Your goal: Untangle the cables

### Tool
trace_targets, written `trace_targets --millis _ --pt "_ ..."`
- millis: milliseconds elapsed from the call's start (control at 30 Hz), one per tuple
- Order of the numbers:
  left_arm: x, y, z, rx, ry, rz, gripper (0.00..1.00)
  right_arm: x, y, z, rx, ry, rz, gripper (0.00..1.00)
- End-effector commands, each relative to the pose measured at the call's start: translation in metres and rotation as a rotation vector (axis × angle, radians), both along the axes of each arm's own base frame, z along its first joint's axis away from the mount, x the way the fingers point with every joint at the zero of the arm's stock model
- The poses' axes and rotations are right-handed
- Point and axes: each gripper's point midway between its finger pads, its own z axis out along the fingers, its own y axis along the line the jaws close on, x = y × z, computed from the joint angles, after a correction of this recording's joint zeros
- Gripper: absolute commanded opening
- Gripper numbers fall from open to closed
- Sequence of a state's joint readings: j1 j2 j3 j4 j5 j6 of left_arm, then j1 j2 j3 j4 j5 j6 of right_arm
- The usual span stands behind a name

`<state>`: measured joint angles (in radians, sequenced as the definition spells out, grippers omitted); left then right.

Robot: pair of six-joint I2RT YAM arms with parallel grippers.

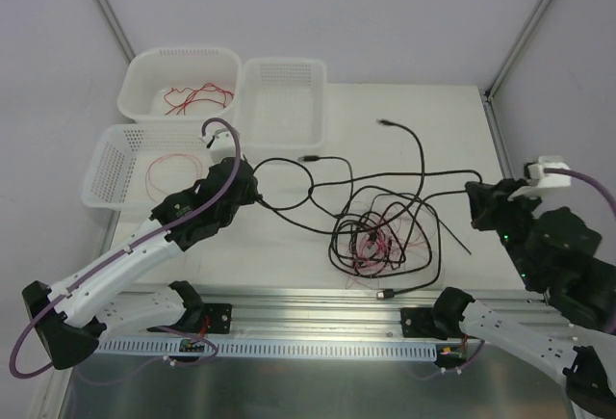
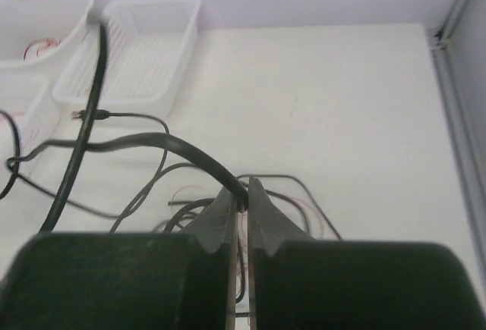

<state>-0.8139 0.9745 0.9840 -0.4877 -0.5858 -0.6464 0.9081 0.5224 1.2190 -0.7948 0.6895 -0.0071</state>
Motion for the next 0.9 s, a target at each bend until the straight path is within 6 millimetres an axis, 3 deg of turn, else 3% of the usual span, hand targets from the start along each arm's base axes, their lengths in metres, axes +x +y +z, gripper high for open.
trace_targets --millis 0,100,233,400,467,500,567,600,633,700,733,867 --pt "0.000 0.038 -0.018 0.168 0.047 0.097 0.00 -0.016 -0.083 0.040 0.015 -0.099 -0.298 0.01" --pt "-0.001 0.044 -0.028 0.201 0.087 0.115 0.00 -0.025 -0.103 0.053 0.055 -0.141 -0.344 0.01" --pt "-0.002 0.038 -0.024 0.167 0.092 0.096 0.00 -0.024 -0.092 0.040 0.038 -0.115 -0.277 0.01" --pt "-0.006 0.025 -0.002 0.109 0.065 0.012 0.00 -0.010 -0.054 -0.021 -0.118 0.075 -0.210 0.02" --pt "-0.010 0.016 0.009 0.073 0.058 -0.051 0.00 -0.008 -0.039 -0.046 -0.149 0.149 -0.177 0.07" --pt "-0.011 0.011 0.012 0.063 0.057 -0.076 0.00 -0.004 -0.029 -0.070 -0.204 0.207 -0.167 0.10" --pt "-0.017 -0.002 0.017 0.027 0.066 -0.149 0.00 -0.004 -0.007 -0.099 -0.215 0.294 -0.106 0.28" --pt "-0.019 -0.008 0.019 0.015 0.066 -0.174 0.00 -0.003 0.004 -0.123 -0.254 0.357 -0.084 0.36" --pt "-0.022 -0.013 0.020 0.002 0.070 -0.201 0.00 -0.003 0.012 -0.137 -0.270 0.398 -0.059 0.51" --pt "-0.029 -0.026 0.019 -0.007 0.082 -0.263 0.00 -0.008 0.038 -0.164 -0.282 0.500 0.037 0.63" --pt "-0.030 -0.031 0.020 -0.009 0.080 -0.282 0.00 -0.010 0.047 -0.170 -0.281 0.524 0.072 0.71" --pt "-0.039 -0.047 0.017 0.021 0.084 -0.354 0.00 -0.014 0.102 -0.168 -0.241 0.548 0.329 0.76"
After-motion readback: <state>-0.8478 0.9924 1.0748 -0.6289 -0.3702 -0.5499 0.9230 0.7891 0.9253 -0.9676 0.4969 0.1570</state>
